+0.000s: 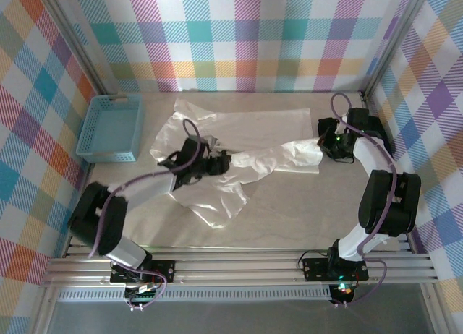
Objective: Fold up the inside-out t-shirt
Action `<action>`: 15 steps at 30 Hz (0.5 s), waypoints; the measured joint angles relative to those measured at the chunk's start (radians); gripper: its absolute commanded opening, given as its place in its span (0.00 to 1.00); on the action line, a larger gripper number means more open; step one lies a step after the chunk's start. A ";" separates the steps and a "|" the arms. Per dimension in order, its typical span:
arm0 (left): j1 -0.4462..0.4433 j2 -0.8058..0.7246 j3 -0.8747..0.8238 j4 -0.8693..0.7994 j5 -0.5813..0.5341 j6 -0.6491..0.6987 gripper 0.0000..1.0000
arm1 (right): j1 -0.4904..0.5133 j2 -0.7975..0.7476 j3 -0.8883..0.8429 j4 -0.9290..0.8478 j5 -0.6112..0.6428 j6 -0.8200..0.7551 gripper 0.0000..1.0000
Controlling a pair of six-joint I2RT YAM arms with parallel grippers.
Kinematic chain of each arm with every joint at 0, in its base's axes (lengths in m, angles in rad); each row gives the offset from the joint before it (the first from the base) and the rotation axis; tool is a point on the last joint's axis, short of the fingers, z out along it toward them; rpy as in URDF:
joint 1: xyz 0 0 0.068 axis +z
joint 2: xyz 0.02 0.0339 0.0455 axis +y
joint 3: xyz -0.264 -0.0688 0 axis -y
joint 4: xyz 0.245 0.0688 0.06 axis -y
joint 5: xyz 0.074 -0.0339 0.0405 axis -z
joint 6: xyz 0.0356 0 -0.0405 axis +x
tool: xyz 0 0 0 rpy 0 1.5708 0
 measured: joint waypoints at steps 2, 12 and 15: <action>-0.085 -0.081 -0.073 -0.065 -0.051 -0.007 0.60 | 0.009 0.000 -0.002 0.005 -0.005 0.000 0.00; -0.451 -0.299 -0.185 -0.450 -0.201 -0.134 0.52 | 0.037 0.000 -0.003 0.022 -0.014 0.000 0.00; -0.478 -0.300 -0.191 -0.471 -0.192 -0.159 0.46 | 0.038 0.000 -0.005 0.022 -0.021 0.000 0.00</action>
